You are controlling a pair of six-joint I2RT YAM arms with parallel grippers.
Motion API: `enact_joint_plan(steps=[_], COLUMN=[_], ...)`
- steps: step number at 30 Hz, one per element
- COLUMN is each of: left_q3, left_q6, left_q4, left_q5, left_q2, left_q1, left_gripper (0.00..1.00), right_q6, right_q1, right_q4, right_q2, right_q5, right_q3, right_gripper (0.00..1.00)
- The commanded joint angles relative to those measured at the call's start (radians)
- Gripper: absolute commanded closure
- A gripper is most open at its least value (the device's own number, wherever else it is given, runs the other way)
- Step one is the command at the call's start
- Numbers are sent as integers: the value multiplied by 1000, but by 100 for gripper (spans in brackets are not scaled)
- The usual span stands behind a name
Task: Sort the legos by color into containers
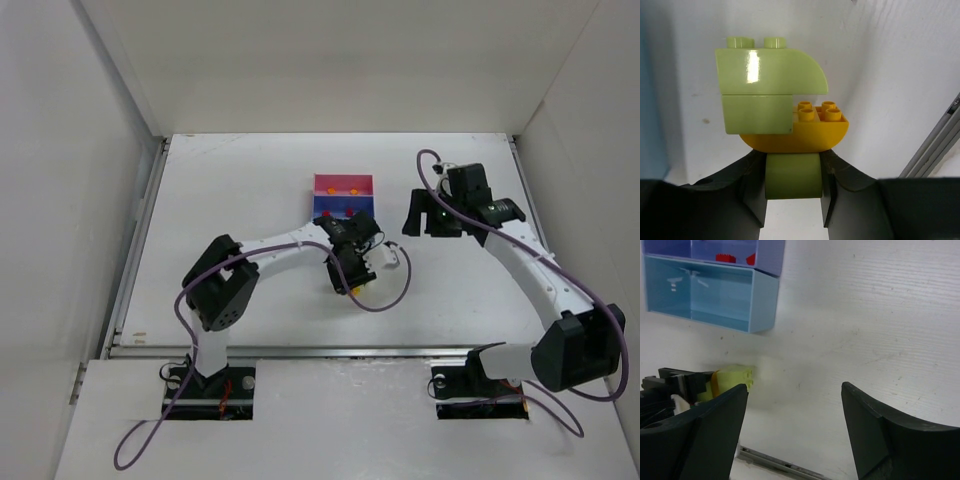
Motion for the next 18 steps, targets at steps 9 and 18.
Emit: enact_joint_plan(steps=[9,18], left_q3=[-92,-104], left_q6=[154,56], left_q4=[204,307], left_q5=[-39,-13], left_q2=[-509,-563], left_q1=[105,117], left_gripper=[100,100], right_q6=[-74,132], right_q1=[-8,-8], right_q4=[138,499], right_q2=[-18,-9], right_q5=[-459,-840], right_q3=[195,127], right_gripper=[8,5])
